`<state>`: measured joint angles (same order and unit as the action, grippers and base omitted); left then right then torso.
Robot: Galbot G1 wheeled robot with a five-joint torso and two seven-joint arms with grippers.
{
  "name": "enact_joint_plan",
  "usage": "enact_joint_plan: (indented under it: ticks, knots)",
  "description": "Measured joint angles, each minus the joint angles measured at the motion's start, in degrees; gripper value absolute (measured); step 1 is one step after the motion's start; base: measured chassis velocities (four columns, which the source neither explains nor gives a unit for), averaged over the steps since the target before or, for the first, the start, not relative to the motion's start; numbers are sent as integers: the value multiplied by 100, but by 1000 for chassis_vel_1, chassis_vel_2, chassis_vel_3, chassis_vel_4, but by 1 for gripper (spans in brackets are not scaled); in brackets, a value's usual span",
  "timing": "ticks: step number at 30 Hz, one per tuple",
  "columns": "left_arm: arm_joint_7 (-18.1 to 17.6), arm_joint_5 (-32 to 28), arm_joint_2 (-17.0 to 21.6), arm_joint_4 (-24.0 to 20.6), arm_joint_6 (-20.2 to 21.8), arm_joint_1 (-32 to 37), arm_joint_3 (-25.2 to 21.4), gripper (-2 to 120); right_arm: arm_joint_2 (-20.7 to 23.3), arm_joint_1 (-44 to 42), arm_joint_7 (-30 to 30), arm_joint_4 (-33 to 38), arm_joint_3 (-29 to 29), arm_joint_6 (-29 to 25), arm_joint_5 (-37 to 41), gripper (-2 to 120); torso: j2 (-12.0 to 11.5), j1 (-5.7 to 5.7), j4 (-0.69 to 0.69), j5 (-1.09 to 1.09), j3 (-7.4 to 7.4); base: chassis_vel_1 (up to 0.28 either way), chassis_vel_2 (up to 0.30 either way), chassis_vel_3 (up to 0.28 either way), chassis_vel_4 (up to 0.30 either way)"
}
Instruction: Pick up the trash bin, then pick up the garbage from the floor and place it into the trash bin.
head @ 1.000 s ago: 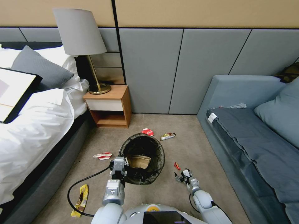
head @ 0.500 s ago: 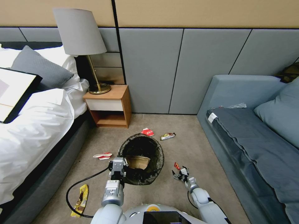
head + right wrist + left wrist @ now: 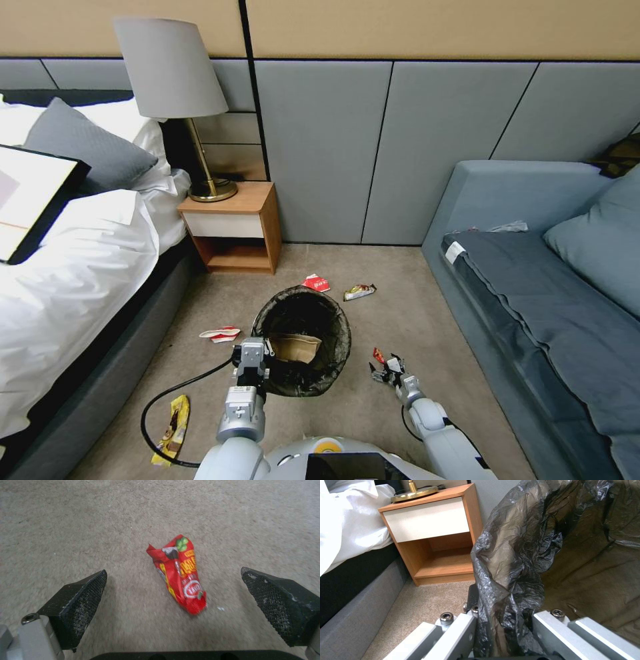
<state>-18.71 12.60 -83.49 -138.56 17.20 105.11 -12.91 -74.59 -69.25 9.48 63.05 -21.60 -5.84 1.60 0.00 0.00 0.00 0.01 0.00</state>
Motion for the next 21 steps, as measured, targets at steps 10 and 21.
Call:
enact_joint_plan:
  ticks: [10,21]
  knots:
    - [-7,5,-5,-3,-7,19,-18,1,9,229,23,-198,32,-15,-21,78,0,0,1,-1,0,0,0,0,0]
    - [-14,8,-9,-11,-12,33,-27,1,-5,328,98,-481,-33,-142,-48,38,1,0,3,0,0,0,0,0,0]
